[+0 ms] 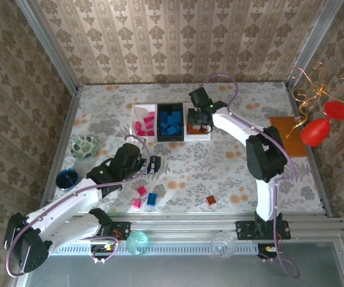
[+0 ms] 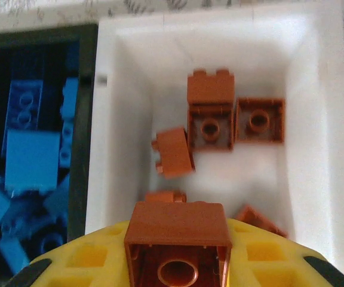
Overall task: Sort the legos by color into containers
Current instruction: Place the lego in the container, then pick up the lego from the bottom-center of the table.
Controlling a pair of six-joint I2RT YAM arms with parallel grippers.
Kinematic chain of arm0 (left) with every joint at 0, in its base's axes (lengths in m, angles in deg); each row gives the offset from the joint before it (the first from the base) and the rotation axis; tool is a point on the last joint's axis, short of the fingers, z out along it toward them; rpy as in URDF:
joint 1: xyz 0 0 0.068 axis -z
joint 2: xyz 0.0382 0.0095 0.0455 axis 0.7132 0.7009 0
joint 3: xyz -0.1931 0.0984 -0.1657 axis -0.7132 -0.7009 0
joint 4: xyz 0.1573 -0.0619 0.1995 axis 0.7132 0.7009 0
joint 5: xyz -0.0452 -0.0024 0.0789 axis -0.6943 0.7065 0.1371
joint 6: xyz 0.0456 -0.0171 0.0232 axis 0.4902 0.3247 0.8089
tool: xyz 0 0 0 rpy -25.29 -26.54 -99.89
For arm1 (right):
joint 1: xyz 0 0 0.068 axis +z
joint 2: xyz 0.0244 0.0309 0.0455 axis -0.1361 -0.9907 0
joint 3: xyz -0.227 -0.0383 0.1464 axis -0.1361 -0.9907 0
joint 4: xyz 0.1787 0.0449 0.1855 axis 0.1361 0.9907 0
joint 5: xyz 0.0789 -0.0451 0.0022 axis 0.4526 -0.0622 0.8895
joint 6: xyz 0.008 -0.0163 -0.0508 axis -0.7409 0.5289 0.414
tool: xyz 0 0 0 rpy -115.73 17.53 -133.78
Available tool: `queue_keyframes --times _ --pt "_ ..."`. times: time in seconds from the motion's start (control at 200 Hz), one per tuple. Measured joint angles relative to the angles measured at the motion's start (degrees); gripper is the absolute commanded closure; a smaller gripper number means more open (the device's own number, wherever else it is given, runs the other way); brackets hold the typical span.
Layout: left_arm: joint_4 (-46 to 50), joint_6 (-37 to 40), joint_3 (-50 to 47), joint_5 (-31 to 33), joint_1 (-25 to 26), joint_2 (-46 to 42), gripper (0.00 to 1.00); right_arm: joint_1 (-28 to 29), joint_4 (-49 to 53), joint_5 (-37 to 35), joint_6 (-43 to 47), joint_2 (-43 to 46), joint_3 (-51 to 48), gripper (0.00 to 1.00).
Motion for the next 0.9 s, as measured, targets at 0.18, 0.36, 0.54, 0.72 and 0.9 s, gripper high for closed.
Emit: queue_keyframes --times 0.18,0.36,0.54,0.72,0.9 --pt "0.0 0.0 0.0 -0.4 0.0 0.0 0.00 -0.7 1.0 -1.0 1.3 -0.8 1.7 0.31" --pt "0.0 0.0 0.0 -0.4 0.0 0.0 0.00 -0.1 0.7 -0.9 1.3 9.2 -8.8 0.27" --pt "0.0 0.0 0.0 -0.4 -0.1 0.0 0.00 5.1 0.9 -0.7 1.4 26.2 -23.1 0.24" --pt "0.0 0.0 0.0 -0.3 -0.3 0.0 0.00 13.5 5.0 -0.3 0.6 37.9 -36.5 0.24" --pt "0.0 0.0 0.0 -0.3 -0.5 0.0 0.00 19.6 11.5 0.8 -3.6 43.5 -47.0 0.24"
